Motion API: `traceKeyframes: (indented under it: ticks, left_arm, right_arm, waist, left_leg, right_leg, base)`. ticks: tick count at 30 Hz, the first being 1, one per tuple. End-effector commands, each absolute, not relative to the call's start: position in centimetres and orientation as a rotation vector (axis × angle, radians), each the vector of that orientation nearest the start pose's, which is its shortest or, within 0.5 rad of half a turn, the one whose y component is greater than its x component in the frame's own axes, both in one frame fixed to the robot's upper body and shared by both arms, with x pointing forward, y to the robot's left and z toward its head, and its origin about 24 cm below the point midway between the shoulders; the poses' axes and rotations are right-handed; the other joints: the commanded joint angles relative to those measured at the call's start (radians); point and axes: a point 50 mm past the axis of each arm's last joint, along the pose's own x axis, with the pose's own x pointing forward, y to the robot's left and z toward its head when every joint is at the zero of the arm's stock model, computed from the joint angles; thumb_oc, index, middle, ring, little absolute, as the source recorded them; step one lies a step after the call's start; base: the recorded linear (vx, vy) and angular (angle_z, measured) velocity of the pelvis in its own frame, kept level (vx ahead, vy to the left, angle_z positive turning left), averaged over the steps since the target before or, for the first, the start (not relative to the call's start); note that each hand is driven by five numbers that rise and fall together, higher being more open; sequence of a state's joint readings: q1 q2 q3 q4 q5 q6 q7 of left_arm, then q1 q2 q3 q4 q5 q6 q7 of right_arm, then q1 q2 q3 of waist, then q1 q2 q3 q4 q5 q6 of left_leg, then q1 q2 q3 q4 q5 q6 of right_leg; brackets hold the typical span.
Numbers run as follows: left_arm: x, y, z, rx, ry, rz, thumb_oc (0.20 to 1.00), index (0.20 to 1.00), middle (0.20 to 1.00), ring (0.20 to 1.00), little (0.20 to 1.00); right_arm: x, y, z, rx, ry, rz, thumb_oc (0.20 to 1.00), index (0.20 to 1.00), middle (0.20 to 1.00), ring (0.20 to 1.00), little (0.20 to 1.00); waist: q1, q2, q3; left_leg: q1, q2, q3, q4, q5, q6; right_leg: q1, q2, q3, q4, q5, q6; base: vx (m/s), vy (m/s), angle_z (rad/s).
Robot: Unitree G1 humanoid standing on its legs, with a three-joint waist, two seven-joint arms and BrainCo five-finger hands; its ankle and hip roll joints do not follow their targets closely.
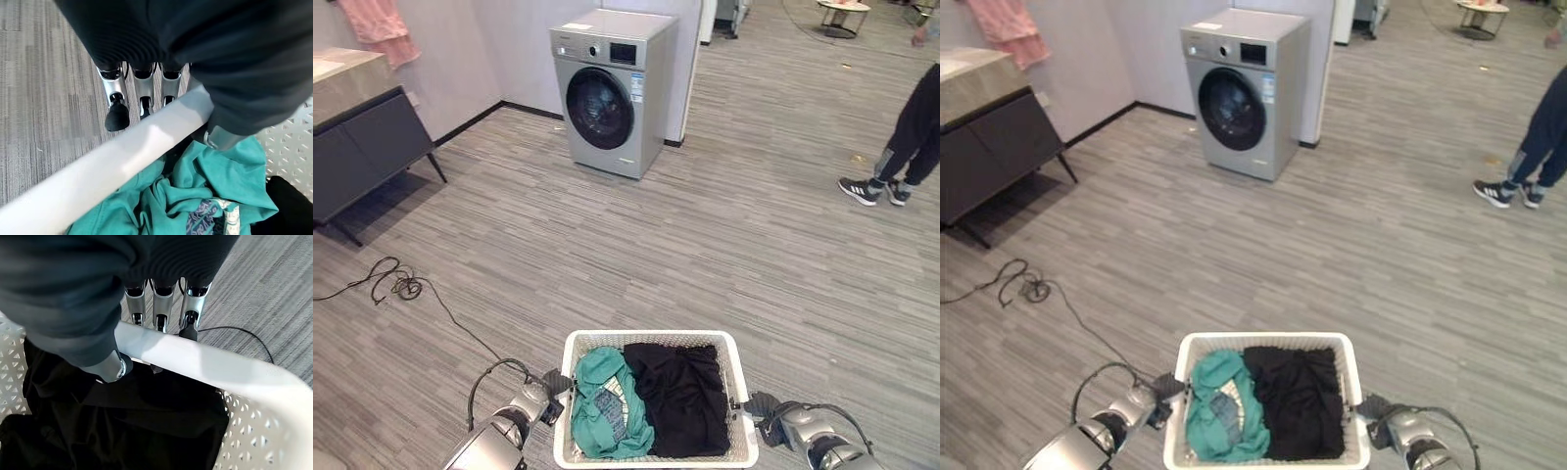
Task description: Grab the laundry basket,head to the washer,open it,put in the laundry and shut it.
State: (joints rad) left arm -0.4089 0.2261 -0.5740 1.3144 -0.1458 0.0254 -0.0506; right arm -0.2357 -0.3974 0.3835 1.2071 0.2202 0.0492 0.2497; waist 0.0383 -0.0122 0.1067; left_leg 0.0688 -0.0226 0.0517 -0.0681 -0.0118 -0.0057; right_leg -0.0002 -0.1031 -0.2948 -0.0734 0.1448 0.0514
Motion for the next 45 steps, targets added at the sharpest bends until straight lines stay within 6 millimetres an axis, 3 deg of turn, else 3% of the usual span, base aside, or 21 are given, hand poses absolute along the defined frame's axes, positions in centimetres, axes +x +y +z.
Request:
traceKeyframes:
  ticks: [1,14,15,17,32,35,36,37,40,45]
  left_arm:
    - [25.8,15.3,-9.8,0.516,0.813,-0.419,0.200,0.200,0.200,0.200,0.200]
    - [26.5,15.0,-9.3,0.549,0.797,-0.446,0.200,0.200,0.200,0.200,0.200]
    - [20.8,18.4,-12.9,0.409,1.026,-0.317,0.200,0.200,0.200,0.200,0.200]
    - [20.6,18.4,-13.0,0.407,1.031,-0.318,0.200,0.200,0.200,0.200,0.200]
    - [21.5,17.6,-12.5,0.490,1.000,-0.383,0.200,0.200,0.200,0.200,0.200]
    - [23.5,17.1,-11.4,0.470,0.939,-0.357,0.200,0.200,0.200,0.200,0.200]
    - [25.1,17.1,-10.3,0.473,0.891,-0.335,0.200,0.200,0.200,0.200,0.200]
    - [25.2,17.1,-10.3,0.473,0.891,-0.335,0.200,0.200,0.200,0.200,0.200]
    - [26.9,16.8,-9.0,0.451,0.833,-0.309,0.200,0.200,0.200,0.200,0.200]
    - [28.6,16.2,-7.6,0.397,0.749,-0.275,0.200,0.200,0.200,0.200,0.200]
  right_arm:
    - [16.8,-25.7,-12.8,-0.265,1.140,0.227,0.200,0.200,0.200,0.200,0.200]
    - [15.4,-26.4,-13.2,-0.170,1.181,0.155,0.200,0.200,0.200,0.200,0.200]
    - [9.0,-27.2,-15.1,-0.086,1.379,-0.013,0.200,0.200,0.200,0.200,0.200]
    - [9.0,-27.1,-15.2,-0.089,1.380,-0.001,0.200,0.200,0.200,0.200,0.200]
    - [11.9,-26.6,-14.6,-0.123,1.306,0.046,0.200,0.200,0.200,0.200,0.200]
    - [14.4,-26.2,-13.9,-0.176,1.250,0.082,0.200,0.200,0.200,0.200,0.200]
    - [16.2,-26.2,-13.2,-0.217,1.208,0.103,0.200,0.200,0.200,0.200,0.200]
    - [16.2,-26.2,-13.2,-0.217,1.208,0.103,0.200,0.200,0.200,0.200,0.200]
    - [18.7,-26.3,-12.1,-0.252,1.140,0.105,0.200,0.200,0.200,0.200,0.200]
    - [20.4,-26.1,-11.2,-0.255,1.081,0.100,0.200,0.200,0.200,0.200,0.200]
  waist:
    - [0.022,0.001,-0.002]
    - [0.060,0.006,-0.007]
    - [-0.055,0.011,-0.108]
    - [-0.051,0.010,-0.111]
    - [-0.046,0.015,-0.133]
    - [-0.043,0.017,-0.120]
    - [-0.040,0.018,-0.116]
    - [-0.040,0.018,-0.115]
    - [-0.041,0.019,-0.106]
    - [-0.037,0.024,-0.095]
  left_leg:
    - [-0.094,-0.011,0.063,0.112,0.019,-0.012]
    - [-0.086,-0.013,0.004,0.095,0.045,-0.024]
    - [-0.060,0.046,0.111,0.046,0.045,-0.011]
    - [-0.053,0.045,0.112,0.045,0.039,-0.010]
    - [-0.024,0.039,0.107,0.021,0.036,-0.013]
    - [-0.028,0.028,0.104,0.050,0.011,-0.003]
    - [-0.029,0.023,0.108,0.053,0.006,0.001]
    - [-0.029,0.023,0.109,0.053,0.006,0.001]
    - [-0.044,0.017,0.113,0.063,0.001,0.006]
    - [-0.058,0.003,0.114,0.078,-0.009,0.017]
  right_leg:
    - [0.016,-0.032,0.010,0.131,-0.138,0.099]
    - [0.054,-0.025,-0.056,0.123,-0.156,0.091]
    - [0.049,0.041,0.102,0.083,-0.165,0.053]
    - [0.052,0.038,0.105,0.081,-0.164,0.055]
    - [0.069,0.033,0.099,0.069,-0.164,0.065]
    - [0.076,0.020,0.098,0.071,-0.164,0.070]
    - [0.075,0.014,0.105,0.072,-0.160,0.076]
    - [0.075,0.014,0.105,0.072,-0.160,0.076]
    - [0.060,0.004,0.116,0.077,-0.153,0.083]
    - [0.046,-0.013,0.127,0.099,-0.150,0.090]
  base:
    - [0.04,-0.032,0.15]
    - [0.02,-0.034,0.15]
    - [0.03,-0.010,0.05]
    - [0.06,0.018,0.00]
    - [0.03,0.010,-0.07]
    - [0.03,0.099,0.00]
    - [0.05,0.112,0.00]
    - [0.03,0.093,-0.01]
    - [0.00,0.074,-0.02]
    - [0.03,0.097,-0.09]
